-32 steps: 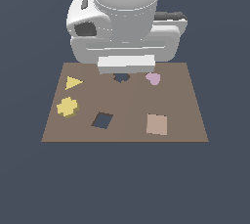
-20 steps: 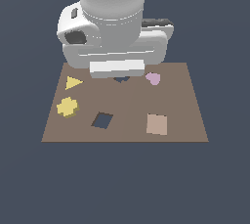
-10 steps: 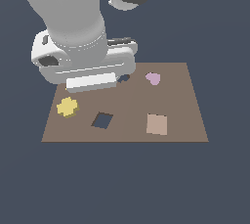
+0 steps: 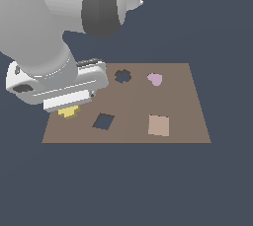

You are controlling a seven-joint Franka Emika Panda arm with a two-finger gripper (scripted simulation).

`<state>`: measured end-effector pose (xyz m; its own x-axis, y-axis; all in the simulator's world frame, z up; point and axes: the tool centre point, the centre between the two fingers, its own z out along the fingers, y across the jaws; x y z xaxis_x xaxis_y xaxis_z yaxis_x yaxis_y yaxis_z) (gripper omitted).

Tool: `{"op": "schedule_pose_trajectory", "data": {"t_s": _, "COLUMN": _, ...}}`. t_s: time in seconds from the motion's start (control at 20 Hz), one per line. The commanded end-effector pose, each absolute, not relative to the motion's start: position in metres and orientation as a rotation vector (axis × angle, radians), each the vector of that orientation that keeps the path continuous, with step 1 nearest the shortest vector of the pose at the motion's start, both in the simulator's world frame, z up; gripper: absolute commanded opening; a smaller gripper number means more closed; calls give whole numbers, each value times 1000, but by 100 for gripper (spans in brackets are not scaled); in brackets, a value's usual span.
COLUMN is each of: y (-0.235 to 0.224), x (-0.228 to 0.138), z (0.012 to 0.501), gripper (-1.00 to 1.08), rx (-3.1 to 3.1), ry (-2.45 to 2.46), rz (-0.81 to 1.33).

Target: Insert a designated object into the corresponding slot on a board.

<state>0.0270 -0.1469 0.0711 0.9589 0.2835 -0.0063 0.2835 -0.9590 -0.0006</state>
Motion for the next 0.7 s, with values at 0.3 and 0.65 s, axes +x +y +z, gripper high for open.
{"op": "schedule_pose_trajectory", "data": {"t_s": 0.3, "y": -177, "x": 42, "z": 52, "gripper": 100, "rx": 3095, "ry": 541, "rz": -1}}
{"op": "schedule_pose_trajectory", "data": {"t_s": 0.65, "y": -181, "x": 45, "z": 50, "gripper": 100, "rx": 3093, "ry": 551, "rz": -1}}
